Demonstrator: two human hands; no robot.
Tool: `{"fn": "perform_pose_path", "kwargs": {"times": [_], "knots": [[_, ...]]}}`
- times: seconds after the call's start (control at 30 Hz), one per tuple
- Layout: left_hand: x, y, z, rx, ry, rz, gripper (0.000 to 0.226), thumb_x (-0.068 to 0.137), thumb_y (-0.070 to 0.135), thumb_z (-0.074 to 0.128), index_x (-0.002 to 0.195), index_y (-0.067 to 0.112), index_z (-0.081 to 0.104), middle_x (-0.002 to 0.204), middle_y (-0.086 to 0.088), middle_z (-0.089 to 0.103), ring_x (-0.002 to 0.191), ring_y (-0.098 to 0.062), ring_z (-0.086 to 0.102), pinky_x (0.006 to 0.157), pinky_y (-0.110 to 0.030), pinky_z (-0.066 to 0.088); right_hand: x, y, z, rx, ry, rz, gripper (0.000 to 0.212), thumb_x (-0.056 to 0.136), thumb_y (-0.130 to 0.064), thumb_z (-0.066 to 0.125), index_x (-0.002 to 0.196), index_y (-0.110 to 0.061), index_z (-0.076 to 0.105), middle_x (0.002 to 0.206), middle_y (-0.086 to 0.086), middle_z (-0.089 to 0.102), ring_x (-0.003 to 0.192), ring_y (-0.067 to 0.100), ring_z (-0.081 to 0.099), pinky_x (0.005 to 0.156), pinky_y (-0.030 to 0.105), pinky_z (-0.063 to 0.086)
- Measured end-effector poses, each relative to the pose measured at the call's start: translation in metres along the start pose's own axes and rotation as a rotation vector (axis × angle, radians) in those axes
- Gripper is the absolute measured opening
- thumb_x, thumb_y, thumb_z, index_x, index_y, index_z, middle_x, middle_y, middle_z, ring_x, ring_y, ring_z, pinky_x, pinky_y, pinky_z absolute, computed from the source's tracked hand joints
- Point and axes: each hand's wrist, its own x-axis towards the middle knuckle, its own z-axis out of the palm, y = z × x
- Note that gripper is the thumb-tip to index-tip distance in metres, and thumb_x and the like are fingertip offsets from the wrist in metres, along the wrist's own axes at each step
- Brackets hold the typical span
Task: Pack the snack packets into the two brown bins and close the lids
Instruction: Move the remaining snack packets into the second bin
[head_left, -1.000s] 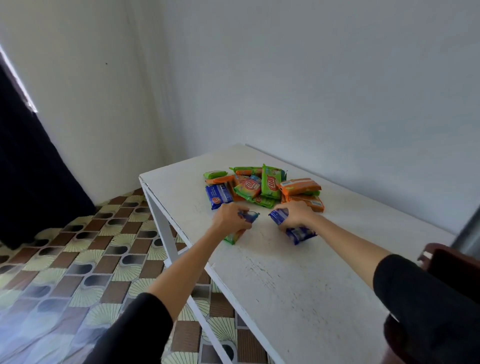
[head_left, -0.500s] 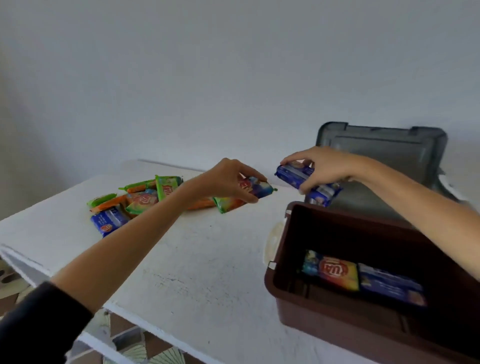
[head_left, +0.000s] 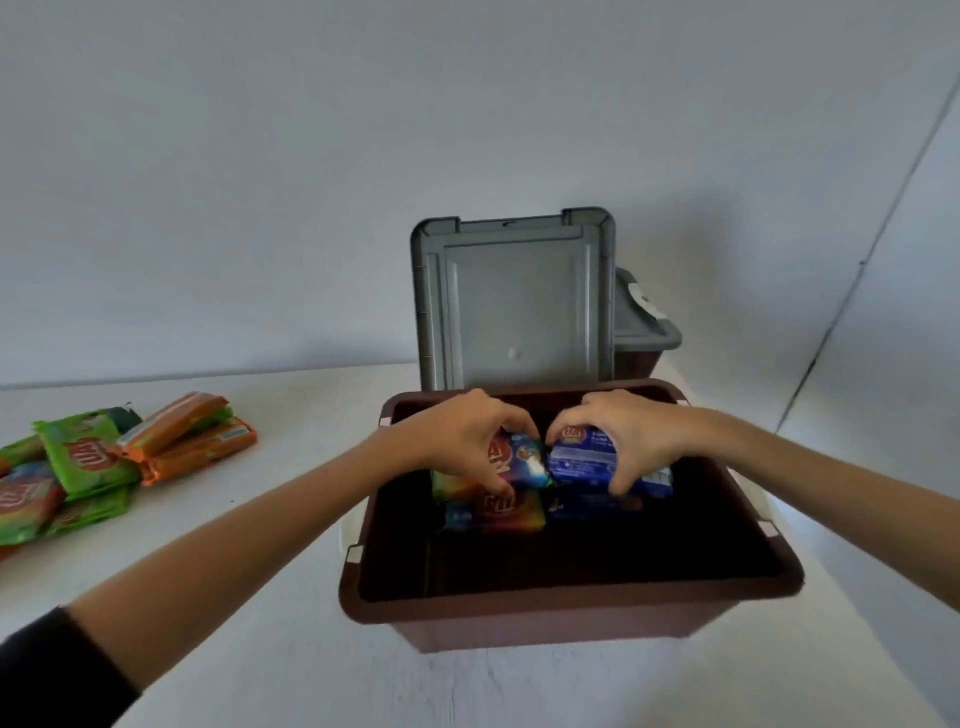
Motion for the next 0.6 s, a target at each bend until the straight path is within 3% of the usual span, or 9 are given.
{"fn": "perform_pose_path", "kwargs": {"times": [0.27,0.43,0.6], "knots": [[0.024,0.000,0.038,0.296,-0.070,0.035,0.061,0.074,0.039,0.072,0.127,0.014,0.053,0.119,-0.003,0.060,0.108,-0.019,0.052,0.092,-0.034,0.044,0.017,0.008,0.050,-0.185,0.084,-0.001,0.082,0.068,-0.013,0.078,0.139,-0.021,0.036,0.133,0.003,0.047,0.122,0.023,0.046,0.092,0.032,0.042],[0.025,0.000,0.042,0.366,-0.133,0.043,0.075,0.067,0.045,0.076,0.129,0.013,0.050,0.126,-0.003,0.053,0.113,-0.020,0.051,0.094,-0.036,0.045,0.021,0.010,0.049,-0.164,0.123,-0.039,0.070,0.068,-0.013,0.078,0.132,-0.019,0.049,0.129,0.003,0.053,0.118,0.021,0.051,0.095,0.032,0.045],[0.024,0.005,0.048,0.465,-0.114,0.089,0.074,0.074,0.026,0.074,0.134,0.007,0.036,0.136,-0.008,0.033,0.119,-0.023,0.040,0.094,-0.032,0.042,0.020,0.005,0.052,-0.182,0.160,-0.024,0.054,0.075,-0.009,0.070,0.126,-0.020,0.055,0.120,0.006,0.052,0.107,0.027,0.056,0.087,0.036,0.047]]}}
